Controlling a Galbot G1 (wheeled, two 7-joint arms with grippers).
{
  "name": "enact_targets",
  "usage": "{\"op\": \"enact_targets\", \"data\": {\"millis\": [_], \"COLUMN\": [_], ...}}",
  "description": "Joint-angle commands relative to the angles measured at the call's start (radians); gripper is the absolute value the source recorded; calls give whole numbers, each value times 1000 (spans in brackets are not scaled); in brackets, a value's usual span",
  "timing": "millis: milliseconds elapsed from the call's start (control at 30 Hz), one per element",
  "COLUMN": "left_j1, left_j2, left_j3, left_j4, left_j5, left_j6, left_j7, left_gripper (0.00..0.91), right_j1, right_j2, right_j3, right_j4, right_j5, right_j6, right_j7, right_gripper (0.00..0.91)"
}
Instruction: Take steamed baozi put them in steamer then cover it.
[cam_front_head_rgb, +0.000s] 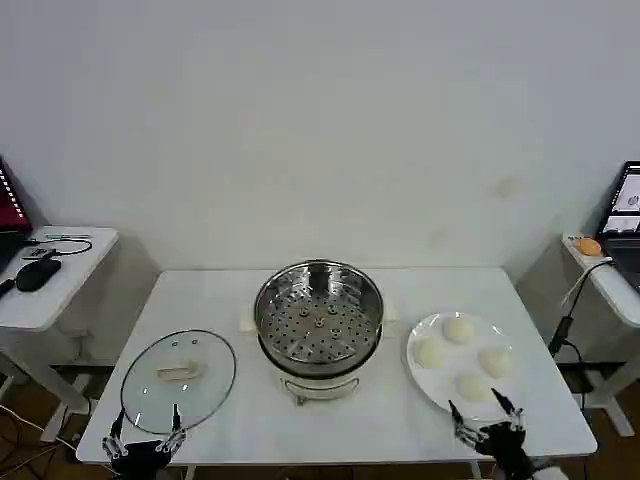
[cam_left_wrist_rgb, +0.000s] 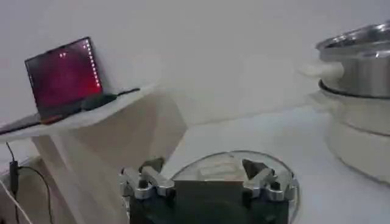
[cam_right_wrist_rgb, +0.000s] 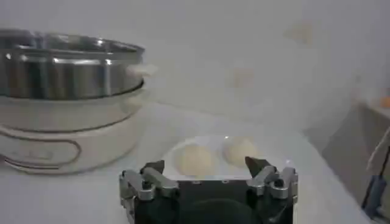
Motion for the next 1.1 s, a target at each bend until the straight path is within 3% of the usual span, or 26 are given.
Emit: {"op": "enact_targets", "data": {"millis": [33, 133, 233, 333, 367, 500, 633, 800, 833, 933, 1100], "left_j1": [-31, -40, -42, -40, -40, -39, -32, -35, -36, -42, -58], "left_j2": [-6, -14, -17, -22, -24, -37, -49, -57, -57, -57, -56], "left_j3": [-2, 5, 13, 17, 17, 10, 4, 0, 0, -1, 0], "left_j4": [-32, -38, -39, -40, -40, -49, -64, -66, -66, -60, -44], "left_j5": [110, 126, 147, 165, 169, 178, 191, 200, 201, 206, 211], "left_j6": [101, 101, 98, 94, 93, 95, 96, 98, 98, 99, 98], "left_j7": [104, 105, 110, 114, 114, 114, 112, 112, 112, 112, 114], "left_gripper": [907, 907, 907, 907, 907, 907, 907, 907, 907, 907, 907], "right_j1": [149, 229, 335, 543, 571, 970, 1299, 1484, 1510, 1576, 1641], "right_j2": [-285, -415, -521, -607, -610, -662, -636, -593, -582, -553, -477], "right_j3": [106, 127, 92, -62, -87, -451, -790, -999, -1067, -1182, -1287], "right_j4": [-87, -184, -273, -367, -377, -529, -695, -777, -804, -842, -914], "right_j5": [-131, -342, -496, -574, -576, -604, -643, -583, -572, -552, -412], "right_j6": [-61, -16, 39, 129, 133, 216, 292, 308, 306, 306, 256], "right_j7": [-128, -281, -390, -497, -503, -582, -691, -793, -839, -885, -922], "right_gripper": [907, 907, 907, 907, 907, 907, 907, 907, 907, 907, 907]}}
